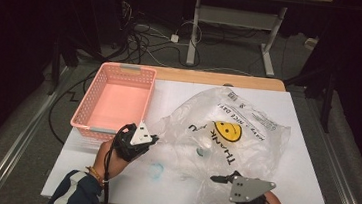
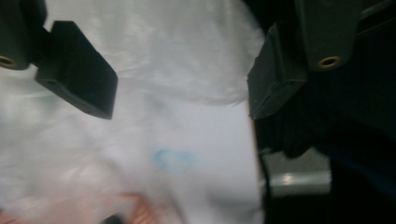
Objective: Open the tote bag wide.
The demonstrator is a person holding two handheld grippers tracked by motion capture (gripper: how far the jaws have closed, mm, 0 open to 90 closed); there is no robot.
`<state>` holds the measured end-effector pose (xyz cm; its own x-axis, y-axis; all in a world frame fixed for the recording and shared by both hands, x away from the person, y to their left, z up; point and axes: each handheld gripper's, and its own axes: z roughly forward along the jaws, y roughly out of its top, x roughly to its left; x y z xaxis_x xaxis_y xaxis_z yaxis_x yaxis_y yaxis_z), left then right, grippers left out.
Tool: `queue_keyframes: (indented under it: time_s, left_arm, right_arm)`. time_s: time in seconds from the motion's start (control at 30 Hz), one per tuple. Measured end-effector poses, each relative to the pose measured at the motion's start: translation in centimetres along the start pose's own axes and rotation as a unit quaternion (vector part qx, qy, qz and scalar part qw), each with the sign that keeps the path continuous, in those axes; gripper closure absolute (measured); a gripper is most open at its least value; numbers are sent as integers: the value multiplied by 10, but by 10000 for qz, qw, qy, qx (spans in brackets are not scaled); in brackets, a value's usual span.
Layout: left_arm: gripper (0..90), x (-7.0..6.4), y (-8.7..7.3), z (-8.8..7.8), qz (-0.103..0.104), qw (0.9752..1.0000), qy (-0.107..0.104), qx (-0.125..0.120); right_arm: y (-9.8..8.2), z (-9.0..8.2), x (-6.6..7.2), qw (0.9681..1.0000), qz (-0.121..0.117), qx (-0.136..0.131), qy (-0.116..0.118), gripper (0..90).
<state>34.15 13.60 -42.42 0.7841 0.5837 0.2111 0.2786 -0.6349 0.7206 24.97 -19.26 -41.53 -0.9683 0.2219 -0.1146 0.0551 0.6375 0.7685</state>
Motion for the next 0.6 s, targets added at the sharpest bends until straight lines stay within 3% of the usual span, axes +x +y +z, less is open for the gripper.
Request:
queue_keyframes:
  time_s: [0.07,0.1,0.2,0.23,0.3,0.33,0.47,0.6]
  left_arm:
    - [868,0,0,0,2,10000,-1,-3]
    - [868,0,0,0,3,10000,-8,-4]
    - [868,0,0,0,11,10000,-12,2]
    - [868,0,0,0,11,10000,-18,5]
    - [868,0,0,-1,13,10000,-16,-7]
    - [867,-1,0,-1,5,10000,-25,-14]
    - [867,-1,0,-1,20,10000,-32,-26]
    - [867,-2,1,-1,44,10000,-36,-50]
  right_arm:
    - [-6,17,2,9993,34,269,254,232]
    - [-6,17,2,9993,34,269,254,232]
    - [-11,30,3,9978,-63,522,391,327]
    - [-12,34,4,9972,-105,648,349,353]
    - [-15,38,5,9965,-155,784,229,568]
    - [-15,38,4,9965,-178,799,173,596]
    - [-14,28,-5,9981,-56,590,-171,808]
    - [-11,14,-14,9976,20,241,-654,877]
